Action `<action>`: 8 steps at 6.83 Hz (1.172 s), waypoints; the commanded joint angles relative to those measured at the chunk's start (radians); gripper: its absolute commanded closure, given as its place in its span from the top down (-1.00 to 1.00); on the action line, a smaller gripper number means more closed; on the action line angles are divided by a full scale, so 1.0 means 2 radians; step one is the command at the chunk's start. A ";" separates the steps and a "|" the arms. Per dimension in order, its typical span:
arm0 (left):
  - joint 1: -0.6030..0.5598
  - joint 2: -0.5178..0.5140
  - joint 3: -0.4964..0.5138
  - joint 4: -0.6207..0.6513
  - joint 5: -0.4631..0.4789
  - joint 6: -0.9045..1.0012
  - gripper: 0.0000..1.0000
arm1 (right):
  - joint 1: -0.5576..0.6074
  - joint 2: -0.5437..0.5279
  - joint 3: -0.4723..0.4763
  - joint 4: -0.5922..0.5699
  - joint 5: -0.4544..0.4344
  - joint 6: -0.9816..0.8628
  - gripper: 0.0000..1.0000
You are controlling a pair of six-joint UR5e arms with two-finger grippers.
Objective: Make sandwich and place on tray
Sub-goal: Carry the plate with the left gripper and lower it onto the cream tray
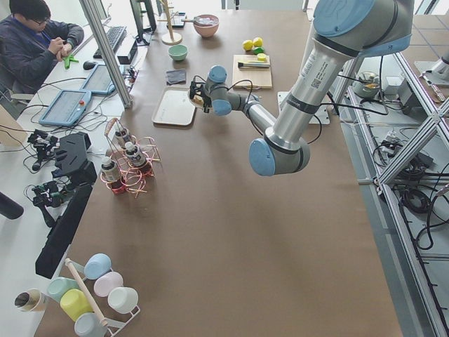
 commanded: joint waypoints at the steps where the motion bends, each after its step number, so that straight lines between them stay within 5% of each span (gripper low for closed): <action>1: -0.035 -0.069 0.094 -0.001 -0.018 0.019 -1.00 | 0.002 0.000 -0.007 0.000 0.002 0.000 1.00; 4: -0.055 -0.145 0.221 -0.010 -0.018 0.058 -1.00 | 0.006 -0.001 -0.013 0.000 0.003 0.000 1.00; 7: -0.054 -0.149 0.244 -0.021 -0.015 0.070 -0.97 | 0.006 -0.001 -0.016 0.000 0.003 0.000 1.00; 8: -0.054 -0.149 0.242 -0.022 -0.014 0.096 0.94 | 0.006 -0.001 -0.016 0.000 0.003 0.000 1.00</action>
